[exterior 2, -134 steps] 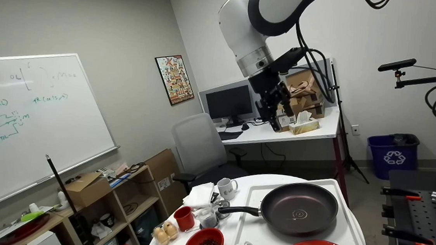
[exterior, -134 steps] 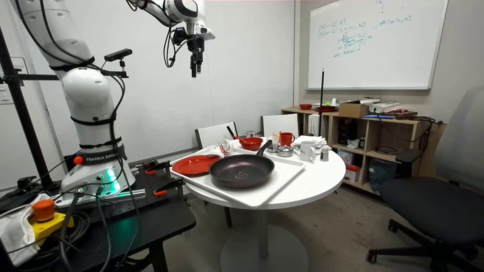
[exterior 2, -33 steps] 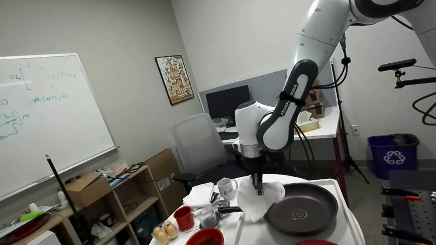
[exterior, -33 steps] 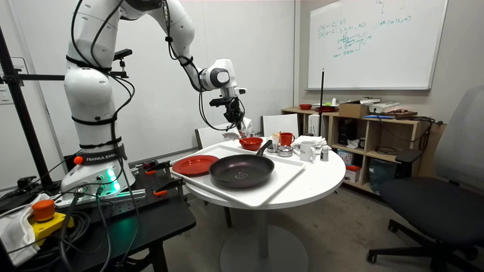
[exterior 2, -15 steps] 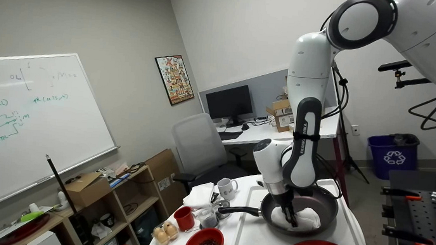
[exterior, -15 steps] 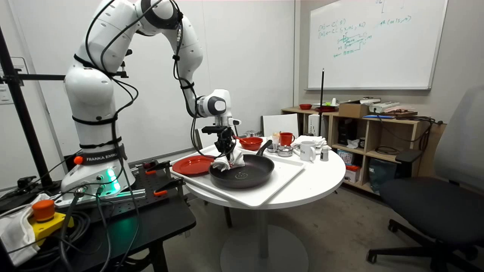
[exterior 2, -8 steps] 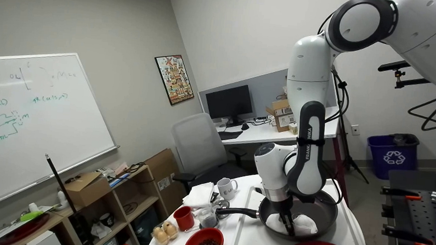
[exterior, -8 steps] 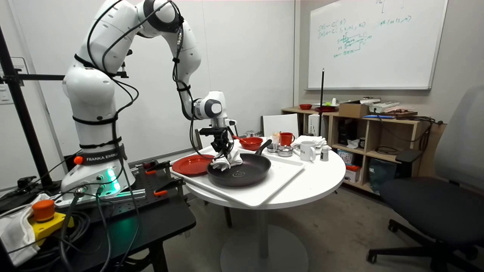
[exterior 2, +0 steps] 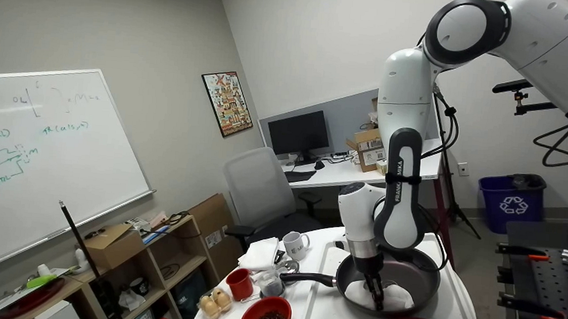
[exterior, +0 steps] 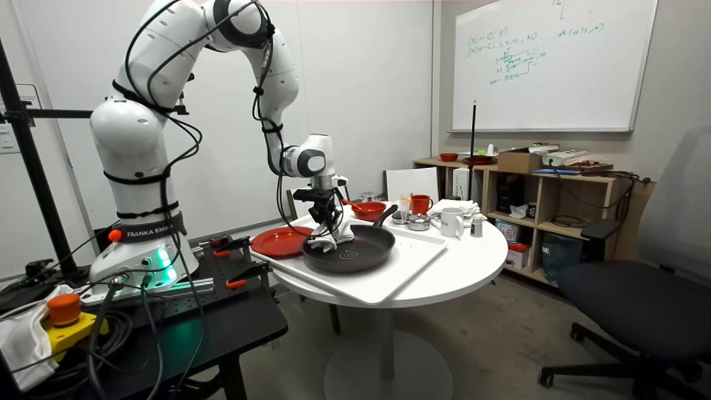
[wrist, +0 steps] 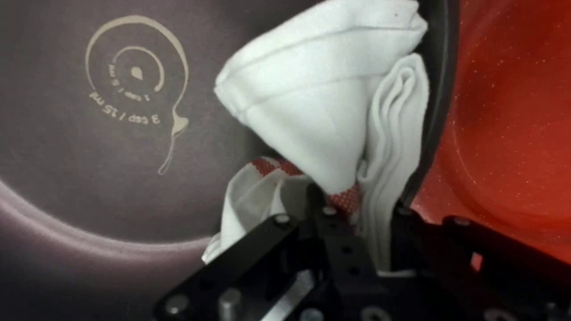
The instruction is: Wipe the pan with the white towel
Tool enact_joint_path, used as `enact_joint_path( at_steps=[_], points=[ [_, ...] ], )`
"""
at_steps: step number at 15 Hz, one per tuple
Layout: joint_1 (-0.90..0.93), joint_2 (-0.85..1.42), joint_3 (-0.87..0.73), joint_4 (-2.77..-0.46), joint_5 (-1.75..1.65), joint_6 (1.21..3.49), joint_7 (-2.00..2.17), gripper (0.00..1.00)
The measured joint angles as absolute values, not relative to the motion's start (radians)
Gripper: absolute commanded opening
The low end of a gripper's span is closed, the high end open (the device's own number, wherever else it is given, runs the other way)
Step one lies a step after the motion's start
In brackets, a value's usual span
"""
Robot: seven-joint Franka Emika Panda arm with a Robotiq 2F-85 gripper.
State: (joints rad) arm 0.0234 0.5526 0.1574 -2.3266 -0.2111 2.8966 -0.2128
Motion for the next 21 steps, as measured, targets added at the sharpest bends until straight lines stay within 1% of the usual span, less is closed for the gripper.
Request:
enact_joint_path(
  at_steps=[4,9,14,21],
  points=[
    [-0.153,0.570,0.304,-2.342,-0.110,2.906,-0.346,0.04],
    [-0.323,0.591,0.419,-2.379,-0.042,2.919,-0.434,0.04],
    [-0.428,0.613,0.468,-2.411,-0.018,2.920,-0.456,0.04],
    [-0.472,0.619,0.474,-2.440,0.005,2.920,-0.451,0.04]
  ],
)
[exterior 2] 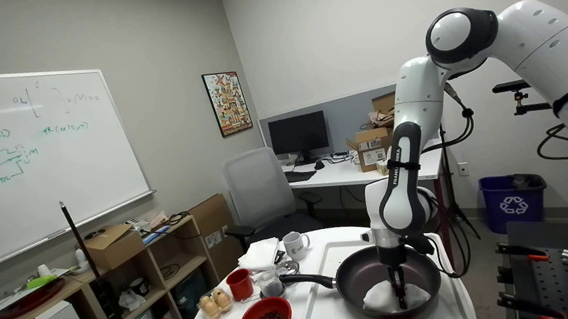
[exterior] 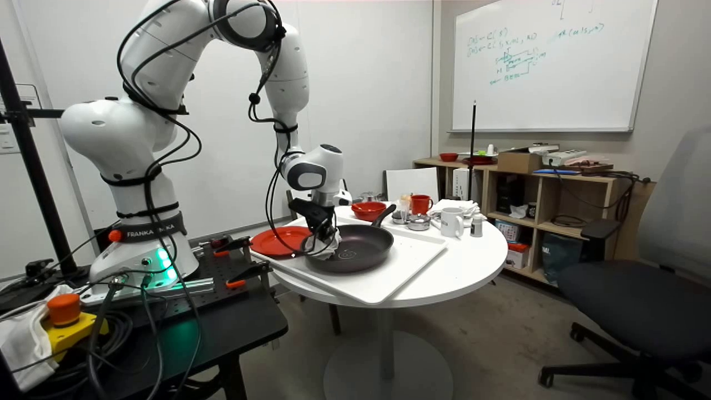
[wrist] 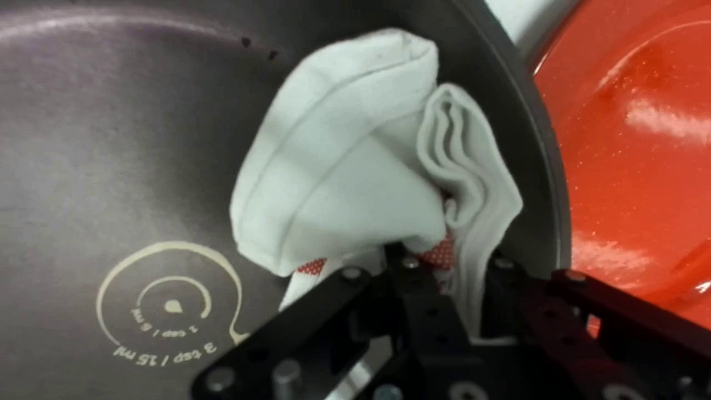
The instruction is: Wipe the pan with the white towel
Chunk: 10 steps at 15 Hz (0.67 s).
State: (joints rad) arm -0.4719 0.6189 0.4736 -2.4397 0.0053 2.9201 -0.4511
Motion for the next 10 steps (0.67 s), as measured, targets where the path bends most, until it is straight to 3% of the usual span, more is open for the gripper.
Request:
enact_joint_path(
  at_steps=[10],
  points=[
    [-0.360,0.515,0.325,-2.492,0.010,2.834,-0.327,0.04]
  ],
)
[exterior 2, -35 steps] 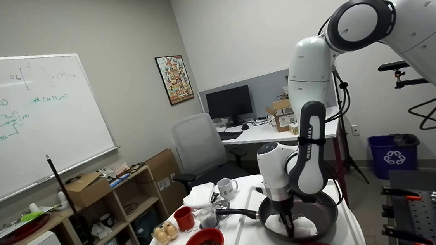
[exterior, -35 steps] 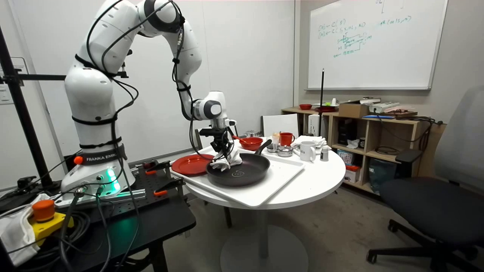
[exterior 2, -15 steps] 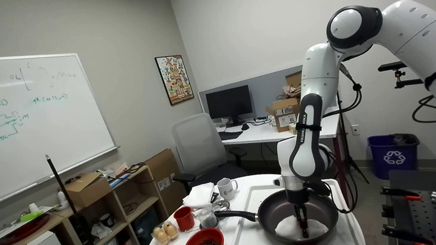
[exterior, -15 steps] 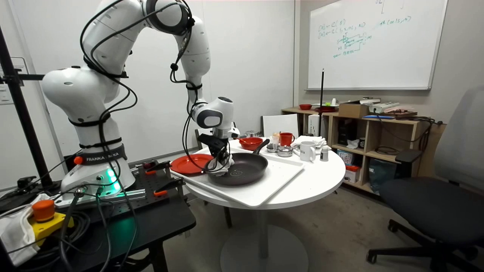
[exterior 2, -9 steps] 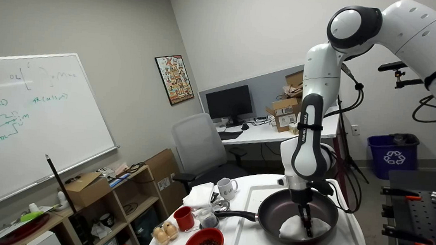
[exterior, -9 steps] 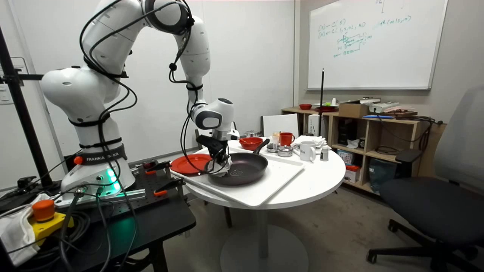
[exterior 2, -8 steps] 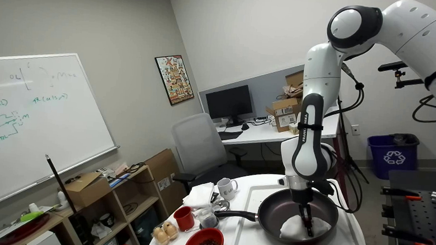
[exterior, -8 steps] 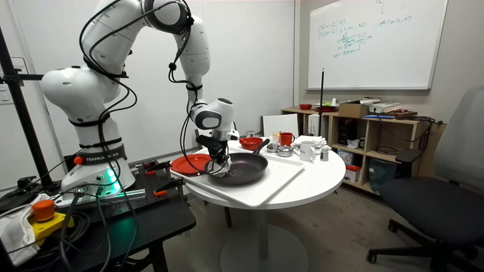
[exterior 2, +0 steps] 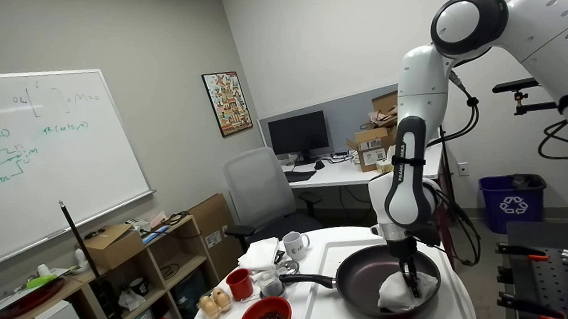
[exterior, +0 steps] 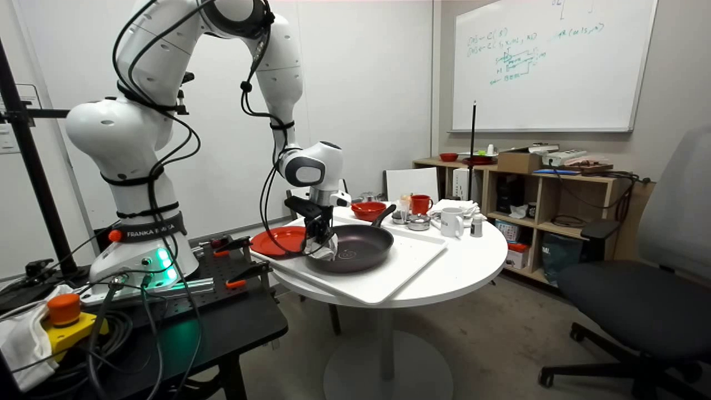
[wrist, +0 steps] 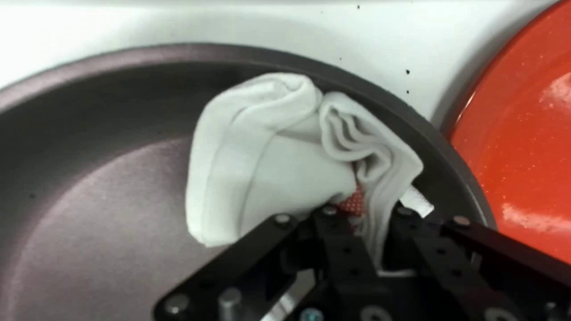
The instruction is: Wipe the pan with the white towel
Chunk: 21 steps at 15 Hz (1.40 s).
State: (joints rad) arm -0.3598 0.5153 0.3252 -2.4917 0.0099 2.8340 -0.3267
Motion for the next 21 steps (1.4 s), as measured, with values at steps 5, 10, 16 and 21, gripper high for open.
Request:
enact_joint_path(
  at_steps=[5,10,16,21],
  points=[
    [-0.218,0.459,0.191,-2.503,0.007,2.762,-0.244,0.04],
    [-0.088,0.414,0.054,-2.503,-0.015,2.689,-0.137,0.04],
    [-0.035,0.288,-0.011,-2.532,-0.054,2.610,-0.069,0.04],
    [0.004,0.160,-0.017,-2.603,-0.182,2.667,-0.006,0.04]
  ],
)
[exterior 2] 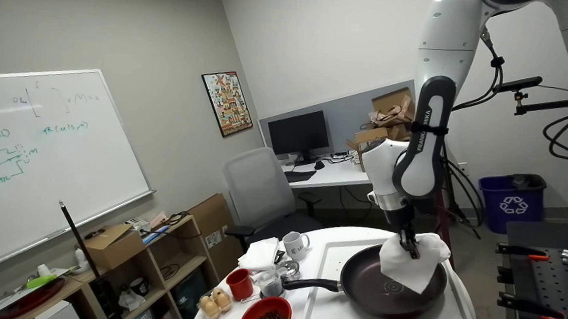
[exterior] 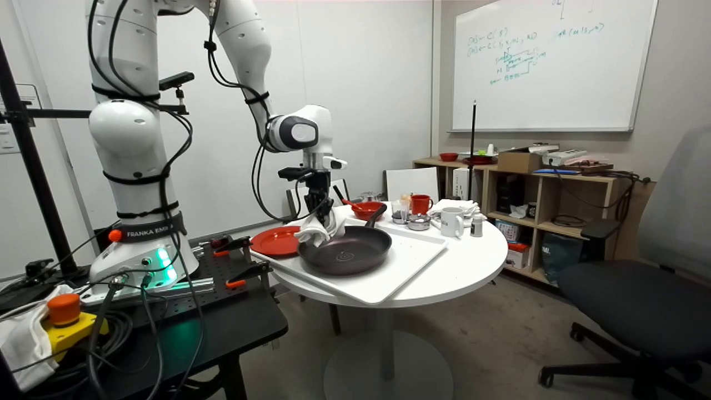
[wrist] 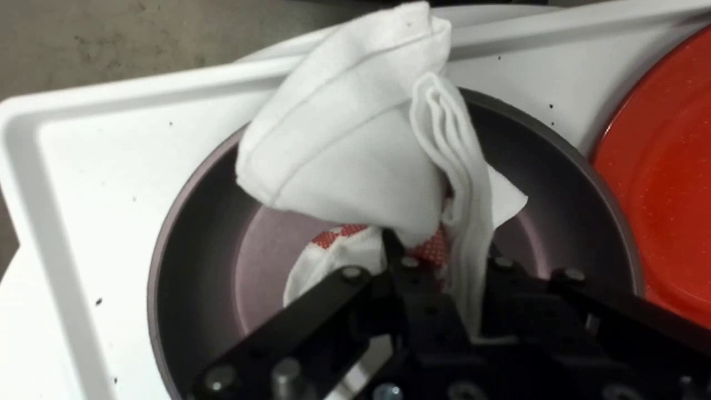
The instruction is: Wipe the pan with the white towel
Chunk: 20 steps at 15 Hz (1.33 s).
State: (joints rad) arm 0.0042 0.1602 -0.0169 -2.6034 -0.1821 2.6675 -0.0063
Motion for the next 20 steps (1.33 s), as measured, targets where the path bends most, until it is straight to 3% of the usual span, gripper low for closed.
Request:
enact_joint_path(
  at_steps=[6,11,20],
  points=[
    [0.087,0.152,-0.036,-2.639,-0.525,2.963,0.182,0.04],
    [0.092,0.277,-0.021,-2.614,-0.561,3.191,0.185,0.04],
    [-0.132,0.583,0.177,-2.496,-0.532,3.376,0.086,0.04]
  ],
)
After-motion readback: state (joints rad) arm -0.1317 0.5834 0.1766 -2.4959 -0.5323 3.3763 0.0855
